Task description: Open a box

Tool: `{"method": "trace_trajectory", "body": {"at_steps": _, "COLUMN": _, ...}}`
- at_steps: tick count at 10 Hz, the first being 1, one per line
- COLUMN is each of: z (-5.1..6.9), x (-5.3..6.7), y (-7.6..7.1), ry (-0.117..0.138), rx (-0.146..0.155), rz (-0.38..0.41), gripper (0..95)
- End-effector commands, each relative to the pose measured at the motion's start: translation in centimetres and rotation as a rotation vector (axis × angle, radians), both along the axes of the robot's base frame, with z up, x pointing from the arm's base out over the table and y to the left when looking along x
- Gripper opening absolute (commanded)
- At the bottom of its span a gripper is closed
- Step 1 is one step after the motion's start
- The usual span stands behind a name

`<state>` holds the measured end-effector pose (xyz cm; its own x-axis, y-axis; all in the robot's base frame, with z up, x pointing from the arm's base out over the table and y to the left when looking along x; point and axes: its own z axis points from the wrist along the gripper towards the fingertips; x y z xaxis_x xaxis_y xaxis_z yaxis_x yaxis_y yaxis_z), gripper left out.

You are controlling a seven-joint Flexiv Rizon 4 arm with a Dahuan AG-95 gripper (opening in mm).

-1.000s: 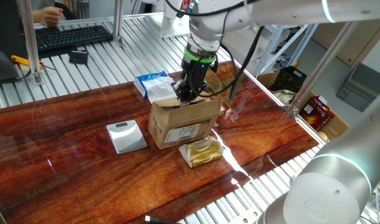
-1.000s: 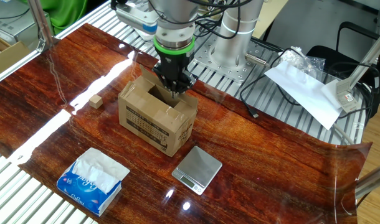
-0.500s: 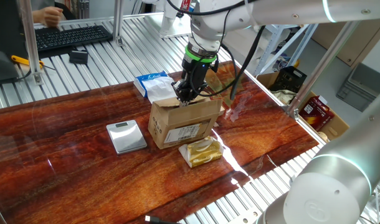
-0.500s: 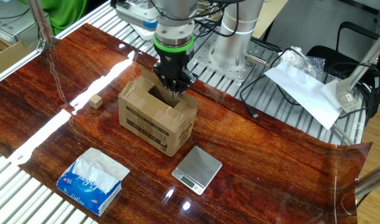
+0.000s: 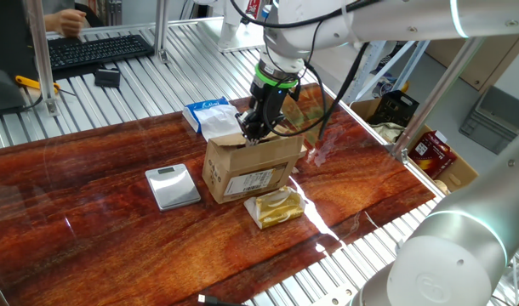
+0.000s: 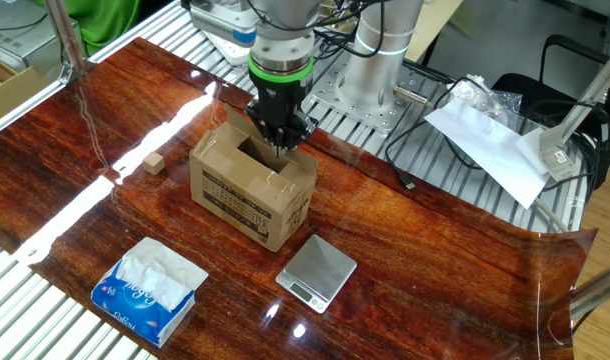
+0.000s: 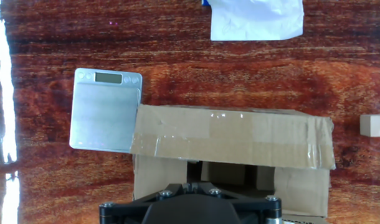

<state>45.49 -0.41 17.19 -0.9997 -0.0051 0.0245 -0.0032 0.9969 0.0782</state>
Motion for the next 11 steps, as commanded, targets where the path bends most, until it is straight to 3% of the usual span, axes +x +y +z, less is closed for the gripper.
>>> {"method": "trace_trajectory", "body": {"at_steps": 1, "z": 0.0, "x": 0.0, "y": 0.0, "ry": 0.004, "rx": 0.003, "rz": 0.002, "gripper": 0.0}}
{"method": "trace_trajectory", "body": {"at_steps": 5, "z": 0.0, "x": -0.5, "y": 0.3, "ry": 0.008, "rx": 0.012, "rz": -0.008, "gripper": 0.0}}
{"method": "trace_trajectory", "body": {"at_steps": 9, "z": 0.5, "x": -2.0, "y": 1.1, "ry": 0.009, "rx": 0.01, "rz": -0.024, "gripper": 0.0}}
{"method": "trace_trajectory", "body": {"at_steps": 11, "z": 0.6, "x": -2.7, "y": 1.4, "ry": -0.006, "rx": 0.004, "rz": -0.023, "gripper": 0.0}}
